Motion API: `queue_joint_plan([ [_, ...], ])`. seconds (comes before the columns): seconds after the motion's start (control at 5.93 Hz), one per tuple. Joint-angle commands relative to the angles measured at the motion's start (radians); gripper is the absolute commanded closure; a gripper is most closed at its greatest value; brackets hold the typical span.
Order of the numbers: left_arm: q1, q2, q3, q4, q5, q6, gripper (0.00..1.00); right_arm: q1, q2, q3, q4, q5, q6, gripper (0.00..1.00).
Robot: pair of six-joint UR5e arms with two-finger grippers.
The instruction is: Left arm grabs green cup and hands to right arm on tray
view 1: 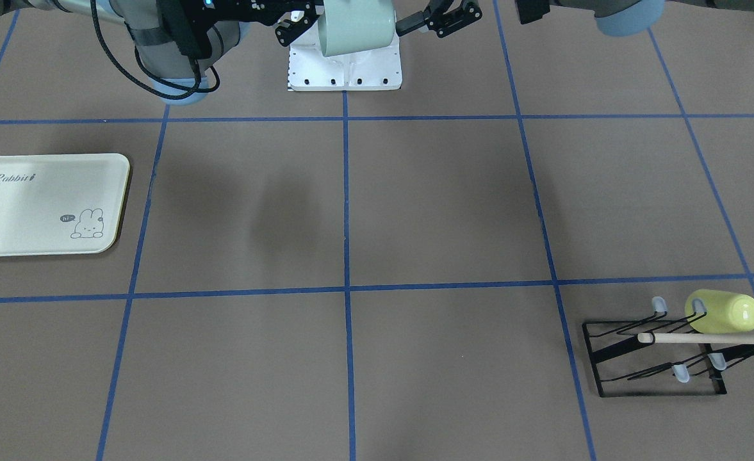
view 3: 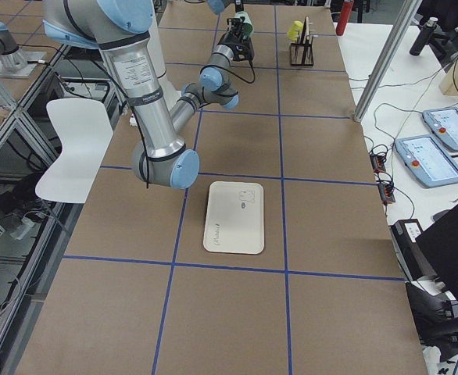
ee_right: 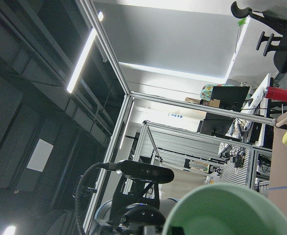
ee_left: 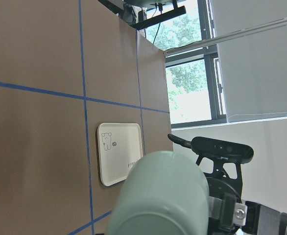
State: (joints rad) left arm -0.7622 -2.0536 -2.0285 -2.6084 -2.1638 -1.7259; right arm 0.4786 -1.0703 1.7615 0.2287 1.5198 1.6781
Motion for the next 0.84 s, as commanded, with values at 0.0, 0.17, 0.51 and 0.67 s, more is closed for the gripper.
queue_joint_plan([
  [0.0, -0.028, 0.000, 0.008, 0.007, 0.002, 0.025, 0.00, 0.005, -0.005, 0.004, 0.003, -0.001, 0.009, 1.00],
  [0.17, -0.058, 0.000, 0.008, 0.008, 0.002, 0.023, 0.00, 0.017, -0.026, 0.004, 0.001, -0.003, 0.009, 1.00],
  [0.51, -0.077, 0.001, 0.014, 0.007, 0.002, 0.020, 0.00, 0.101, -0.076, 0.001, -0.155, 0.005, 0.002, 1.00],
  [0.67, -0.077, 0.006, 0.017, 0.008, 0.009, 0.022, 0.00, 0.141, -0.079, -0.007, -0.257, 0.054, -0.004, 1.00],
])
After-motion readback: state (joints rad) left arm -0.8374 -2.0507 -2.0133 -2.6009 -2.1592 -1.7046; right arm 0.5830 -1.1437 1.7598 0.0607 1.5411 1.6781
